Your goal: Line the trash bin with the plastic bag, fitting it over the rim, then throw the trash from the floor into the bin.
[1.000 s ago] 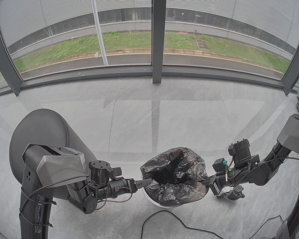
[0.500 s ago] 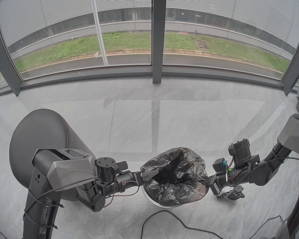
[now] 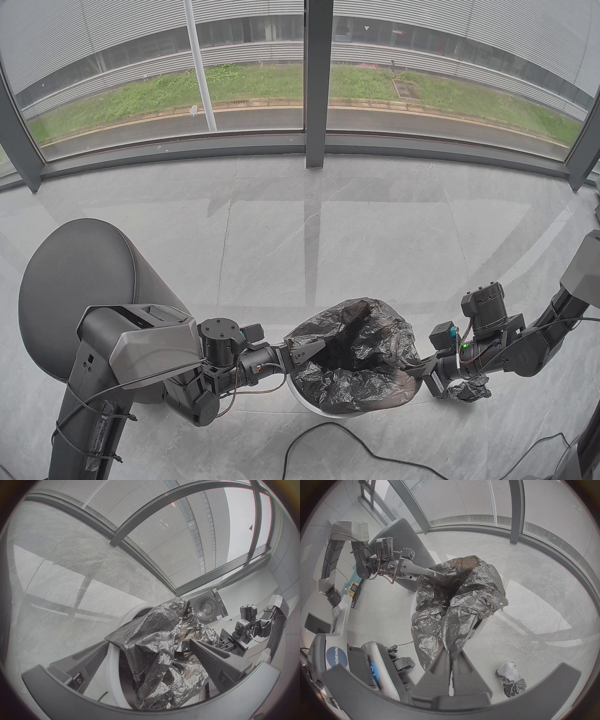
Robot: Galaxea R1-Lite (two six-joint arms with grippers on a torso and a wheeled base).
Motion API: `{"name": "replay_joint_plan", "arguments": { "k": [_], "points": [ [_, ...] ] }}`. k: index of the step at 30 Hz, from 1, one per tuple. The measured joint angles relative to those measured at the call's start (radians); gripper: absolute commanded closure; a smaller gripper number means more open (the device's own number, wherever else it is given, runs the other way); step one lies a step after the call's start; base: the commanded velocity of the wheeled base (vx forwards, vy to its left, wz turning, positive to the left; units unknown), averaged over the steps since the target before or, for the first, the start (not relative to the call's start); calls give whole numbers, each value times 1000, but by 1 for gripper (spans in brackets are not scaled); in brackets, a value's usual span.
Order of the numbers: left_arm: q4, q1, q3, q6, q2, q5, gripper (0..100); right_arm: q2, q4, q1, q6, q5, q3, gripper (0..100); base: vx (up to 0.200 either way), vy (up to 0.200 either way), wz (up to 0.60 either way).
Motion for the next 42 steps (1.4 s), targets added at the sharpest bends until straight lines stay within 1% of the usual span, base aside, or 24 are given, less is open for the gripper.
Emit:
{"name": "replay_joint_plan", "arguments": {
  "k": [9,16,23,36,42],
  "points": [
    [-29,-11,0,7,6,7,0,-15,0,1,0,-2,17,100,0,0,0],
    [-28,3,8,10,-12,9,0,-22,1,2,-1,-2,22,100,0,0,0],
    [-20,9,12,62,-29,9,0,-26,0,4,-1,-2,24,100,0,0,0],
    [-23,-4,14,67,-63,-3,0,-26,0,7,0,-2,23,100,0,0,0],
    [-14,-8,49,69,-78,-25,0,-24,0,7,0,-2,22,100,0,0,0]
  ]
}}
